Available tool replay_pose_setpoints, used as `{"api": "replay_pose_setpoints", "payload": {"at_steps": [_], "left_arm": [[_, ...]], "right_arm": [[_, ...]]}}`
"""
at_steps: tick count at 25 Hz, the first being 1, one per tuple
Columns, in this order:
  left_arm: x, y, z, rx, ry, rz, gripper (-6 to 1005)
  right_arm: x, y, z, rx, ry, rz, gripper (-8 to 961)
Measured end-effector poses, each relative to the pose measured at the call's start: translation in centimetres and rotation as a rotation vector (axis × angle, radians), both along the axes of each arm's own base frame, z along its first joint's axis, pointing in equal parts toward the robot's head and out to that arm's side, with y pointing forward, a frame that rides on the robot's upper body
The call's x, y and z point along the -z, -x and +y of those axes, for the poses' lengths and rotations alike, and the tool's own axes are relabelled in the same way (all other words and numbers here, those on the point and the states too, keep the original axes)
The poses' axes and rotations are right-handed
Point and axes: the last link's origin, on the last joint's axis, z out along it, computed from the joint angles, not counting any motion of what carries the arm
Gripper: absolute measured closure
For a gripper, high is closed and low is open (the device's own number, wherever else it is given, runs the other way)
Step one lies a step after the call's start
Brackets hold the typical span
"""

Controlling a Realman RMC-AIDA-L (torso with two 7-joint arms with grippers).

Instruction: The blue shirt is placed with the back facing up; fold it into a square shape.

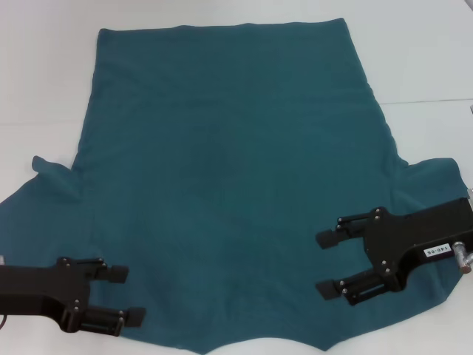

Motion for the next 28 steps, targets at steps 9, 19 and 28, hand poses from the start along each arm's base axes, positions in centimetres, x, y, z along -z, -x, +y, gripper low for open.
{"api": "replay_pose_setpoints", "payload": {"at_steps": [9, 19, 28], "left_arm": [[0.2, -0.1, 0.0, 0.000, -0.001, -0.002, 62], [-0.3, -0.1, 0.4, -0.068, 0.006, 0.024, 63], [-3.8, 1.1, 1.8, -0.245, -0.172, 0.117, 62]], "right_arm": [[0.1, -0.1, 0.0, 0.003, 0.003, 0.001, 73], [0.2, -0.1, 0.0, 0.007, 0.006, 0.002, 74], [0.3, 0.2, 0.1, 0.001, 0.006, 0.009, 76]]}}
